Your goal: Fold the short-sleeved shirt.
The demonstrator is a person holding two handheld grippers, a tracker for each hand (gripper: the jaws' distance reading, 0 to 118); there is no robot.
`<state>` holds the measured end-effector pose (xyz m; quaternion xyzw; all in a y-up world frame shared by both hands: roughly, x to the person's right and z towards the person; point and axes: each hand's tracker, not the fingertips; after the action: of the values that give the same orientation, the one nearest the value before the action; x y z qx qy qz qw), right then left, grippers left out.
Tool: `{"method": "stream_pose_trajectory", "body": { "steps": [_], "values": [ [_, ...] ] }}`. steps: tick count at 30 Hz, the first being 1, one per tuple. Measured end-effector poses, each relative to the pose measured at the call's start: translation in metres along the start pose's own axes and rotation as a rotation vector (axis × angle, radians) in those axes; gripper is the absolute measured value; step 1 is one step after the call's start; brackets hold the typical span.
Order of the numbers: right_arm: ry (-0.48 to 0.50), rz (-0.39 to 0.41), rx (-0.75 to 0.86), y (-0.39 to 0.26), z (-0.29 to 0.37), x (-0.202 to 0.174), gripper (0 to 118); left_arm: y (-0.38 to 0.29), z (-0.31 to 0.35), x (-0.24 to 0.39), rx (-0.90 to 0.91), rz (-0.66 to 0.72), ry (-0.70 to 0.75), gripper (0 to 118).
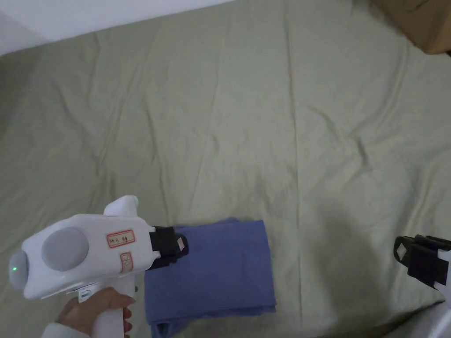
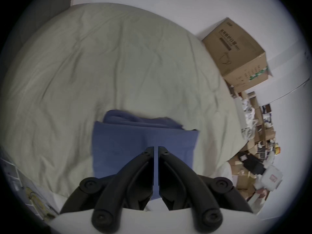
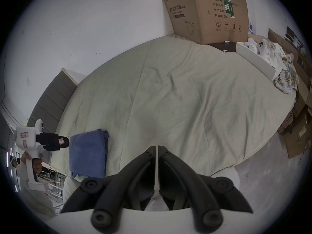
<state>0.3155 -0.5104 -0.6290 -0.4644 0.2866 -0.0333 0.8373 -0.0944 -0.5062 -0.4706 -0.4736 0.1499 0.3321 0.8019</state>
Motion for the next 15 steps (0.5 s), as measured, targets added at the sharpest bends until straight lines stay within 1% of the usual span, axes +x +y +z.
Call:
{"method": "stream_pose_trajectory", "body": {
  "steps": [2,3,6,10,12,15],
  "values": [
    [0.014,-0.018,-0.008,-0.002,-0.003,-0.001,3,-0.007,-0.015,0.004,-0.023,-0.024,-0.023,4],
    [0.015,-0.020,-0.011,-0.002,-0.005,0.000,3,-0.011,-0.026,0.009,-0.068,-0.036,-0.065,4],
    [0.006,-0.004,-0.022,-0.002,-0.004,-0.004,3,-0.025,-0.056,0.037,-0.149,-0.080,-0.167,3],
    [0.007,0.003,-0.020,0.001,-0.001,-0.009,3,-0.040,-0.087,0.083,-0.230,-0.187,-0.240,3],
    [0.025,0.030,-0.017,0.003,0.000,-0.017,3,-0.043,-0.091,0.091,-0.245,-0.216,-0.303,2],
    [0.062,0.080,-0.020,0.007,-0.002,-0.034,3,-0.046,-0.081,0.080,-0.217,-0.197,-0.326,1]
  ]
}}
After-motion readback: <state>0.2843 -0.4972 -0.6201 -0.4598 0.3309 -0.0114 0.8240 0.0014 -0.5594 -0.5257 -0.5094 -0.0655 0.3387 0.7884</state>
